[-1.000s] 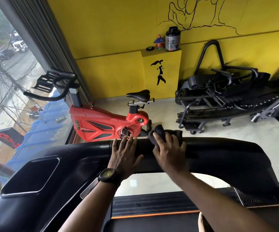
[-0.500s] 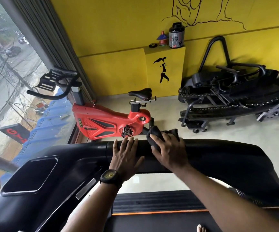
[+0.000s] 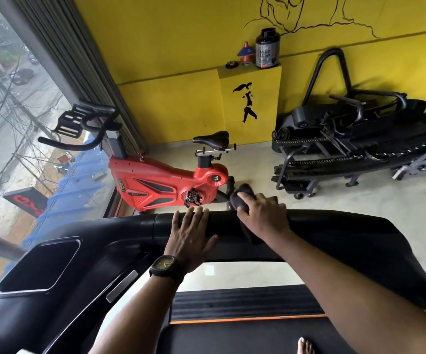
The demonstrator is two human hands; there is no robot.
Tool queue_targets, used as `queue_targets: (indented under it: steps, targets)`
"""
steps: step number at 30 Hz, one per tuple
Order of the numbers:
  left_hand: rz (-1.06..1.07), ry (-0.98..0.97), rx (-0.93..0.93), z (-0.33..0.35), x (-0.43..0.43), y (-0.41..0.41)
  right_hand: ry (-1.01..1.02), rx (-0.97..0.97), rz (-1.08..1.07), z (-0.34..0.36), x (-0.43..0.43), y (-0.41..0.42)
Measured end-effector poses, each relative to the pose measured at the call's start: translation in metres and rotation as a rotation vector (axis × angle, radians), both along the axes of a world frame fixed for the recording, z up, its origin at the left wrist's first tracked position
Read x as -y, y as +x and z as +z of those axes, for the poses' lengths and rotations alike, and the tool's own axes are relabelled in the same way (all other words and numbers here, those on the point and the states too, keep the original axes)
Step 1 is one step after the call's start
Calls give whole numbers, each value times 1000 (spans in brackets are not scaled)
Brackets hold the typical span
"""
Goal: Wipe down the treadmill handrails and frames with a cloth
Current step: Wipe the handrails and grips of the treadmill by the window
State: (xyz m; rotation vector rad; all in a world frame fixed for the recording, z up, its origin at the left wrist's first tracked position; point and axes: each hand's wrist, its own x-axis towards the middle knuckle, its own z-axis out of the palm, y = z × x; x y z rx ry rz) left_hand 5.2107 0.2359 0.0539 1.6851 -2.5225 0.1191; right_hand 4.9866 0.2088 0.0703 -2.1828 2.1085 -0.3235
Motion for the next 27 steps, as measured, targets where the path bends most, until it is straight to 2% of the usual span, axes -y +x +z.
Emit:
queue_targets:
  steps: [2,4,6,8,10,13,17,19,22,24,27]
  targets:
    - [4,6,-5,-1,-1,-5,-119,3,-76,-11,-25,6]
    - [19,5,-9,-1,-1,-8,-185,-10,-4,-20,-51,14]
    - [21,-6,-10,-2,-1,-10,-199,10,128,-17,-46,13]
    - [19,-12,-13,-1,-2,-11,-94,5,182,-6,-19,0]
    - [15,-3,-20,1,-2,-14,33,-26,94,2,2,-15]
    - [6,12,-30,0,-1,-17,-65,-35,-53,-9,-22,-9]
    - [1,6,-29,-4,-1,-21,-196,-27,121,-20,-49,5]
    - [10,-8,-28,-4,-1,-23,-149,-6,170,-12,-25,-6]
    - [5,2,-28,-1,-2,-27,19,2,24,-3,-5,-26]
    - [9,11,-30,-2,-1,-31,-37,-9,-84,-11,-21,-22]
    - [23,14,-29,-2,-2,-36,-140,1,-18,-22,-53,-4]
